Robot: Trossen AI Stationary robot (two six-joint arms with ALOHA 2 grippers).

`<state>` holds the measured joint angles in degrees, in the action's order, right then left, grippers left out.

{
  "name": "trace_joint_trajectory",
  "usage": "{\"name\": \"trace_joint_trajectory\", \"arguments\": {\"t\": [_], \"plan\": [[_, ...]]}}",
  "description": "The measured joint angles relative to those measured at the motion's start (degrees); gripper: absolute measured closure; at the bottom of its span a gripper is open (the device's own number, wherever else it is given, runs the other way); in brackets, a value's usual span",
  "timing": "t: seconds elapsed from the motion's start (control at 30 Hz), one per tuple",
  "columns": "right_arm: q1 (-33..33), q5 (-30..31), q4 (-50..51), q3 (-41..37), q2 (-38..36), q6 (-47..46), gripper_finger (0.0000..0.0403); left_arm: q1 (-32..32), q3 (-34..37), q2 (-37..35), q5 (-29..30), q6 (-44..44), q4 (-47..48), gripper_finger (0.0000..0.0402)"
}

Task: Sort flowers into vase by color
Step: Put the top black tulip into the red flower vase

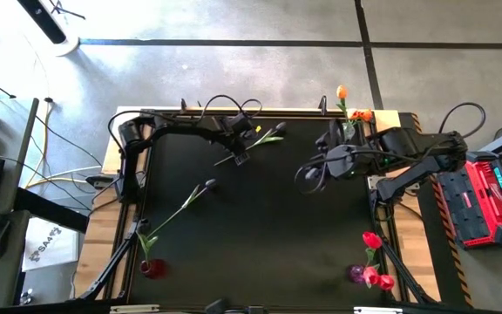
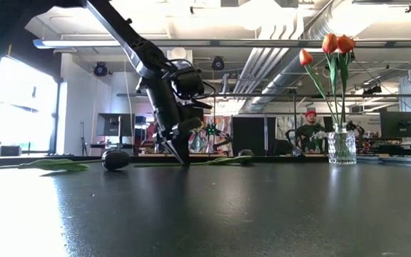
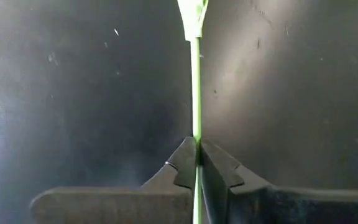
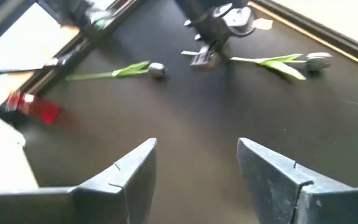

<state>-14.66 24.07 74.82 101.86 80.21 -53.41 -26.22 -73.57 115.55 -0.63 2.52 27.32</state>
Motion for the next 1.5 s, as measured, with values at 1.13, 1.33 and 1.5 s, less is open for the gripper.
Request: {"name": "trace_joint_trajectory", "arguments": {"t": [1.13,1.33,1.5], "plan": [[-8.1,11.9,-17.8,0.0,-4.4,6.0,0.0193,8.5,-6.4,-26.7,-21.5,15.8,-31.0,0.0401],[-9.7,16.2,-19.3,0.0,-6.5,11.1,0.0193,9.6,-6.5,-27.6,-21.3,19.0,-36.0,0.0401],[-9.5,20.4,-22.4,0.0,-6.3,16.3,0.0193,11.2,-6.5,-27.2,-21.1,19.9,-37.3,0.0401]]}}
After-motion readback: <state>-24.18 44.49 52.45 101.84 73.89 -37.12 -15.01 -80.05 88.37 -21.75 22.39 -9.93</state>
